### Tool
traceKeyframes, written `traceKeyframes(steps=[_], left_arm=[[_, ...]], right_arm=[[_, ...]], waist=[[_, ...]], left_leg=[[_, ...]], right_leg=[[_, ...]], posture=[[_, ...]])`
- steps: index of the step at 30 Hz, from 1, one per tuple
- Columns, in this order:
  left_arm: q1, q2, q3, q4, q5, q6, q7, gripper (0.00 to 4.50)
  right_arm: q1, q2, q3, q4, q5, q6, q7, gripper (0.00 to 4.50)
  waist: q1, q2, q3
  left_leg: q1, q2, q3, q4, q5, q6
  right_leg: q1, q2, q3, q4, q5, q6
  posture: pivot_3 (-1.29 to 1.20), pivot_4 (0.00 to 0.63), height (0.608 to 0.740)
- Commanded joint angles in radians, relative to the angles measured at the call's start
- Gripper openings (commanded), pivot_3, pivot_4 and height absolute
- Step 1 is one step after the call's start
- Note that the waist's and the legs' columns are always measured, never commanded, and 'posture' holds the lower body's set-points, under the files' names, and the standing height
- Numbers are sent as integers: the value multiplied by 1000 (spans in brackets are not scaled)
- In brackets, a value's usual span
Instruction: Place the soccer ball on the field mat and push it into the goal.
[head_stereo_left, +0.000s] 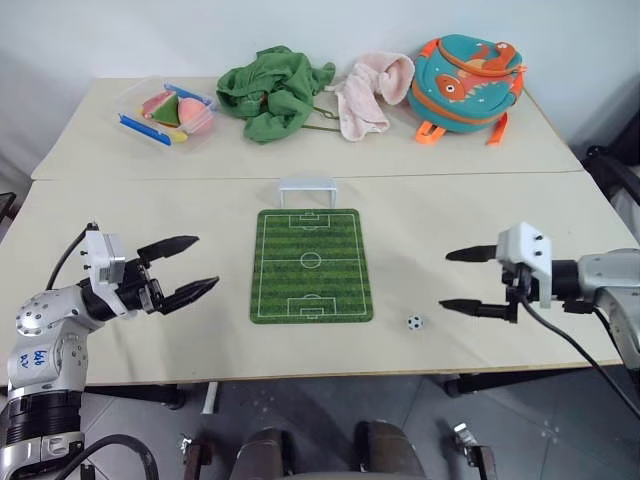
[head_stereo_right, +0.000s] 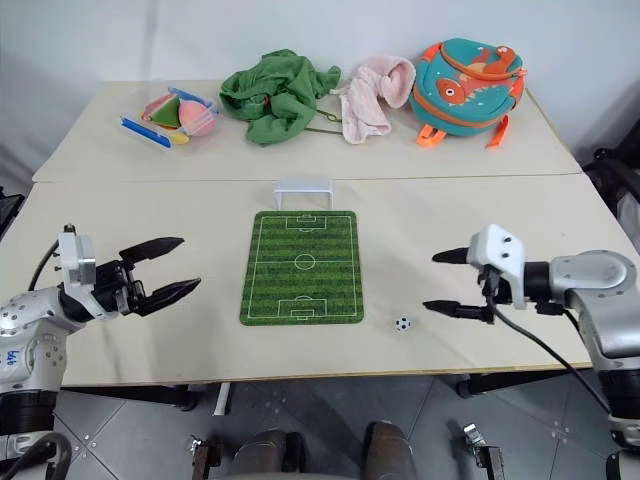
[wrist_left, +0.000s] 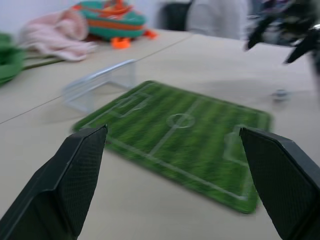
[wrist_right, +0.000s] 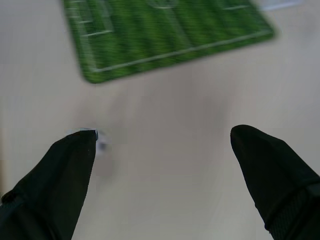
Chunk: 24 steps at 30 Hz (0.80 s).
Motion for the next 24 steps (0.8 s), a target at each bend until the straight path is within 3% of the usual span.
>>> traceKeyframes(steps=[1,14,18,24], left_arm=[[41,-13,-14,-58,-19,-36,-57,4500],[182,-38,14,-192,-48,-36,-19,4500],[200,-35,24,-206,-53,-39,-12,4500],[191,-30,31,-192,-51,-41,-9,4500]], right_arm=[[-37,10,73,-34,-21,-23,57,4476],[-135,122,243,248,-203,-264,97,4476],[-134,143,245,289,-226,-314,85,3579],[-134,154,231,292,-229,-345,67,1654]], waist=[[0,0,0],[-1,-2,1],[-4,-2,1],[-4,-3,0]], left_leg=[[0,0,0,0,0,0],[0,0,-1,2,0,1],[0,1,-1,3,0,1],[1,1,-1,4,0,1]], right_leg=[[0,0,0,0,0,0],[0,0,0,0,0,0],[1,0,0,1,0,0],[2,0,0,1,0,0]], posture=[[0,150,740],[0,150,740],[0,150,740],[0,150,740]])
